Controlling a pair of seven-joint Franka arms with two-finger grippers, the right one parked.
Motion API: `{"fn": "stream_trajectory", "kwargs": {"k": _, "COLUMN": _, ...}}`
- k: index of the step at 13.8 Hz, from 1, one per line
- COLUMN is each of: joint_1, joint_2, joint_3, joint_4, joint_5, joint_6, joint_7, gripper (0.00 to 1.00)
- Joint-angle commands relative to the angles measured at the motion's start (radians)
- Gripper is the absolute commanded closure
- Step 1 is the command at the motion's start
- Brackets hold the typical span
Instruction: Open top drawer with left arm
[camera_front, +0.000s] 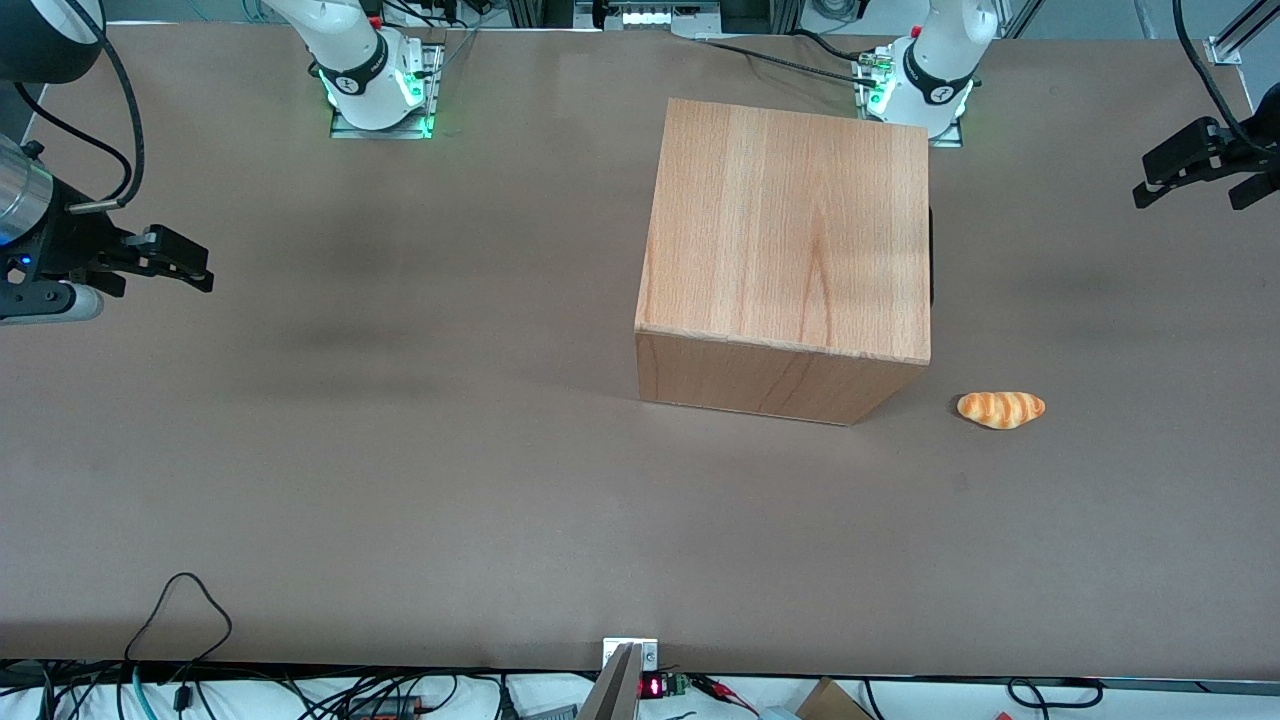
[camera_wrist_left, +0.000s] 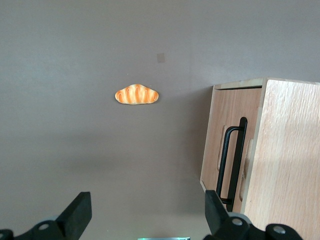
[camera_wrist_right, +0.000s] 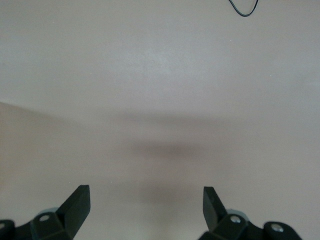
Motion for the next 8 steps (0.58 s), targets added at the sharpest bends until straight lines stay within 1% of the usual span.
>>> {"fn": "stream_trajectory", "kwargs": {"k": 1, "joint_1": -0.005, "joint_2": 0.013, "joint_3": 0.007, "joint_4": 0.035, "joint_5": -0.003, "joint_6": -0.026, "joint_7": -0.002, "gripper": 0.0}}
{"fn": "stream_trajectory", "kwargs": {"k": 5, "joint_1": -0.006, "joint_2": 0.033, "joint_3": 0.001, "joint_4": 0.021, "joint_5": -0.013, "joint_6": -0.026, "joint_7": -0.012, "gripper": 0.0}}
{"fn": "stream_trajectory", "kwargs": {"k": 8, "joint_1": -0.011, "joint_2": 0.056, "joint_3": -0.002, "joint_4": 0.012, "joint_5": -0.017, "joint_6": -0.029, "joint_7": -0.053, "gripper": 0.0}}
